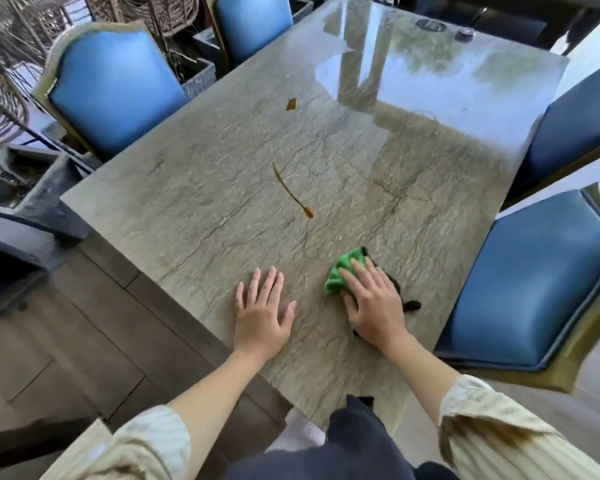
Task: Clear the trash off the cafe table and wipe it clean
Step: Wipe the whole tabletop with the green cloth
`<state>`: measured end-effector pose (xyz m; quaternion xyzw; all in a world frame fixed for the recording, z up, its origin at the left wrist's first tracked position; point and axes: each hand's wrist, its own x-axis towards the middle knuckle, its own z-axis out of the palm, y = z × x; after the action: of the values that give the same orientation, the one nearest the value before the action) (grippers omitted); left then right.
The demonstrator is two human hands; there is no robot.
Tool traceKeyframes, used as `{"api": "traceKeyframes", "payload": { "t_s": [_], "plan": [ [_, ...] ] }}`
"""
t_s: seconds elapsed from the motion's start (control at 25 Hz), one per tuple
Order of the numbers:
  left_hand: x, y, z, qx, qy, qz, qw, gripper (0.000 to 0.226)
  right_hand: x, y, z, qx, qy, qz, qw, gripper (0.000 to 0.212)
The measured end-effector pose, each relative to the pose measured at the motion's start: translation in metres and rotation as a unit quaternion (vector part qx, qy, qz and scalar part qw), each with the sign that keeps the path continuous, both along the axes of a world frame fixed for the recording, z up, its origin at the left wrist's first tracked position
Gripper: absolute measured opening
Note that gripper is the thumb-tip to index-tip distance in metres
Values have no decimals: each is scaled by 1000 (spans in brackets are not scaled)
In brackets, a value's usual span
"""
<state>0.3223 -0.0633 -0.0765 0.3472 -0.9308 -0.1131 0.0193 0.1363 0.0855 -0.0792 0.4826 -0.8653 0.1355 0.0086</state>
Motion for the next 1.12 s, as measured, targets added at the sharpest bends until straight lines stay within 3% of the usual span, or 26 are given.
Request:
{"api": "traceKeyframes", "payload": {
  "t_s": [0.12, 0.2, 0.32, 0.4, 0.48, 0.64, 0.68, 0.88, 1.12],
  "plan": [
    [-2, 0, 2, 10, -25, -1, 1000, 64, 27, 11, 2, -24, -11, -222, 975, 45],
    [-5, 0, 5, 23, -35, -1, 999, 66, 48, 22, 1, -27, -2, -206, 978, 46],
    [-2, -4, 9, 27, -45, -15, 999, 67, 63, 48, 0, -17, 21, -5, 1000, 46],
    [0, -11, 14, 19, -50, -32, 998, 66, 54, 58, 3, -3, 23, 74, 997, 45],
    [1, -21, 18, 0, -42, -52, 998, 64, 52, 59, 2, 12, 24, 13, 1000, 46],
    [0, -57, 19, -17, 35, -99, 994, 59, 76, 13, 4, -31, -17, -263, 964, 43],
    [0, -68, 17, -10, 52, -103, 993, 58, 81, 0, 4, -43, -14, -269, 962, 41],
    [1, -137, 8, 16, 53, -125, 991, 55, 95, -67, -2, -55, 18, -112, 992, 40],
    [-30, -239, 10, 22, 46, -193, 980, 58, 23, -172, -1, -96, -51, -299, 948, 34]
  ]
}}
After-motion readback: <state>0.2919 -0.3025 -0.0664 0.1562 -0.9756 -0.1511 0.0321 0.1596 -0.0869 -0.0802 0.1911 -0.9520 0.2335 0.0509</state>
